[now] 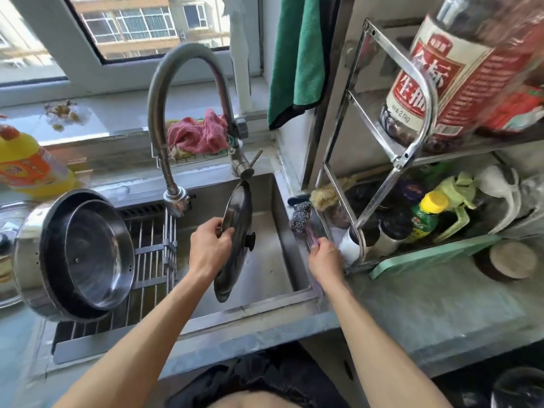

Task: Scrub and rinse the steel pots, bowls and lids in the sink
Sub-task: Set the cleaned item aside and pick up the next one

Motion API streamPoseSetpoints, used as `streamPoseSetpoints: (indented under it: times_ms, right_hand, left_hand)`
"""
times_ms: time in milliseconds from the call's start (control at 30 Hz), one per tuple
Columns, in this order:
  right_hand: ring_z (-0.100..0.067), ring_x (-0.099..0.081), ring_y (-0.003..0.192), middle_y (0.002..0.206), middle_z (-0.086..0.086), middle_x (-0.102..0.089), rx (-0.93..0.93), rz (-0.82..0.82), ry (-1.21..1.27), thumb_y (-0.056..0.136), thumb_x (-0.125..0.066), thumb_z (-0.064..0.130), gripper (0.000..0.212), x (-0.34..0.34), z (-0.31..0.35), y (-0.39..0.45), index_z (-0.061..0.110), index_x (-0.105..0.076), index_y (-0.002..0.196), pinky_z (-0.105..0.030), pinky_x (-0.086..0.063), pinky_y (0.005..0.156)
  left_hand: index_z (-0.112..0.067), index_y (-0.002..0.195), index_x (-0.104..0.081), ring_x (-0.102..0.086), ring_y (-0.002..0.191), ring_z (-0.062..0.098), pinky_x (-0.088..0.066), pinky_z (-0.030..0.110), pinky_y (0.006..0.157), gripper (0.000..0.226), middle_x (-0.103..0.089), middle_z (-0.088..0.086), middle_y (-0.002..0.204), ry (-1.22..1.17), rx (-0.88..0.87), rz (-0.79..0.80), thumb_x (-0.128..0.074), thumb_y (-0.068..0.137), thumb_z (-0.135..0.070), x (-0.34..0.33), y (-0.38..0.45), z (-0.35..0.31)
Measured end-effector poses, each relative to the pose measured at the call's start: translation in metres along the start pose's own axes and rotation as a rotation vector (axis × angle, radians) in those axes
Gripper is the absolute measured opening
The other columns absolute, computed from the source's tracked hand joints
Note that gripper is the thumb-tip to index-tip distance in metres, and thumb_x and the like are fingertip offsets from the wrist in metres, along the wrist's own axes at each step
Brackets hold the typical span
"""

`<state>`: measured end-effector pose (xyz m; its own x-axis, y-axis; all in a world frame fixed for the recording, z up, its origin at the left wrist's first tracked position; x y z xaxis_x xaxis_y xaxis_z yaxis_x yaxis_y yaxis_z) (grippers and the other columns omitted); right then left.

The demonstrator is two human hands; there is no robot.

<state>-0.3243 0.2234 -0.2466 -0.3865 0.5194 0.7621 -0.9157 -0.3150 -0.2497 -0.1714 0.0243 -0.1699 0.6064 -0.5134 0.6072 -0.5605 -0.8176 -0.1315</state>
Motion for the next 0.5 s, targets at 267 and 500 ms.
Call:
streamPoseSetpoints:
  times_ms: [267, 500]
  right_hand:
    - [-0.032, -0.060, 0.100, 0.109, -0.014, -0.062, 0.217, -0.100, -0.076, 0.090, -0.058, 0.012, 0.024, 0.011, 0.010, -0.020, 0.003, -0.061, 0.112, -0.040, -0.048, 0.081]
    - [-0.016, -0.061, 0.088, 0.094, 0.001, -0.068, 0.076, 0.321, 0.200, 0.092, -0.061, 0.028, 0.019, -0.009, 0.030, -0.011, 0.015, -0.067, 0.104, -0.022, -0.042, 0.075]
  left_hand:
    - [-0.025, 0.087, -0.067, -0.056, 0.069, 0.000, -0.039, 0.019, 0.060, 0.014, -0.065, -0.011, 0.075, -0.047, -0.022, -0.012, -0.063, 0.095, -0.014, 0.002, -0.009, 0.001]
    - [-0.019, 0.082, -0.068, -0.058, 0.065, 0.005, -0.045, 0.023, 0.059, 0.017, -0.067, -0.011, 0.067, -0.368, 0.095, -0.049, -0.065, 0.098, -0.017, 0.037, -0.019, 0.025]
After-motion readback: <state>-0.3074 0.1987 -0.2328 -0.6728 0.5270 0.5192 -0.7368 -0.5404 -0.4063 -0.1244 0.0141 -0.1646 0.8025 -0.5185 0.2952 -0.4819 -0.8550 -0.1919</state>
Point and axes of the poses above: each hand's wrist, its own y-axis towards the middle knuckle, its own x-axis out of the back of the hand, z = x × y, the point moved 3 cm from there along y, towards the middle knuckle
